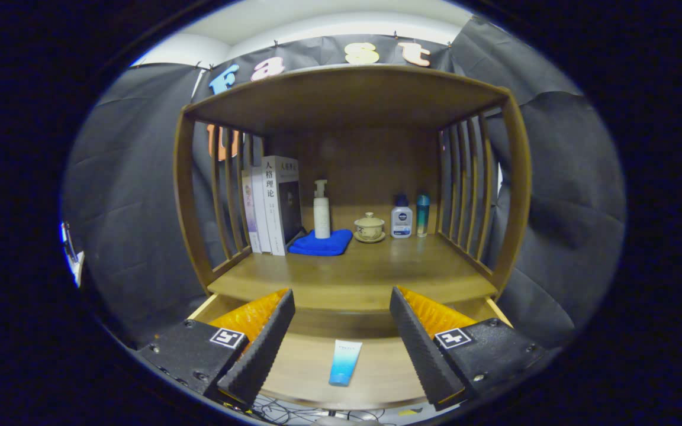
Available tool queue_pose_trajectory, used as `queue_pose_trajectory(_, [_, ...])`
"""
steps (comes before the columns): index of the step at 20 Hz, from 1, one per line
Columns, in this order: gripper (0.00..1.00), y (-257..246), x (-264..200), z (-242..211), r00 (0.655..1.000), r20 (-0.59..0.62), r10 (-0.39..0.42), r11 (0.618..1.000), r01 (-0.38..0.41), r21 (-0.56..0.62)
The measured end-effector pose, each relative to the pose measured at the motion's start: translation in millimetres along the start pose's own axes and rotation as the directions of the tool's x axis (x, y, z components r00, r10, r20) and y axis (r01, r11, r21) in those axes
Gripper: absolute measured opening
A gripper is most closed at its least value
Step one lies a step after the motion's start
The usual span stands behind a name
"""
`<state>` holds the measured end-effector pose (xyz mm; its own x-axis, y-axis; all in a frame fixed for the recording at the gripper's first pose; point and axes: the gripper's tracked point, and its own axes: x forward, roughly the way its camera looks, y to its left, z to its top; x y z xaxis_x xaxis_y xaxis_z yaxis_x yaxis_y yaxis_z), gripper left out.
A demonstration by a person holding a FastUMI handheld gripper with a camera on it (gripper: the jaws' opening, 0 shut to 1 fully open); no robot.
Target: Pull open the drawer, take out the items inside it, and place them on the countertop above the cabinet.
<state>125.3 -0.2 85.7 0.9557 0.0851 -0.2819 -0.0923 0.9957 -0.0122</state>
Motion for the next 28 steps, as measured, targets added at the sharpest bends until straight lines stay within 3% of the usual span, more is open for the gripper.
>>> queue_pose_trajectory(4, [1.00, 7.1, 40.5, -16.9, 0.984, -0.173, -0.028, 0.999, 0.021, -0.039])
queue_pose_trajectory(6, [1.00, 9.7, 53.4, -33.6, 0.957, -0.286, -0.039, 0.999, 0.026, -0.046])
queue_pose_trajectory(11, [1.00, 18.4, 79.9, -96.5, 0.854, -0.516, -0.062, 0.996, 0.016, -0.092])
queue_pose_trajectory(14, [1.00, 19.7, 81.6, -133.4, 0.764, -0.642, -0.063, 0.997, 0.015, -0.081])
queue_pose_trajectory(17, [0.97, 11.9, 82.9, -157.9, 0.678, -0.731, -0.074, 0.997, 0.038, -0.065])
queue_pose_trajectory(20, [0.96, 13.2, 82.4, -167.8, 0.616, -0.786, -0.052, 0.998, 0.051, -0.026])
queue_pose_trajectory(26, [0.74, 17.5, 86.1, -174.7, 0.530, -0.847, -0.052, 0.993, 0.114, 0.011])
queue_pose_trajectory(28, [0.63, 15.9, 89.3, -178.7, 0.529, -0.847, -0.043, 0.992, 0.126, 0.029])
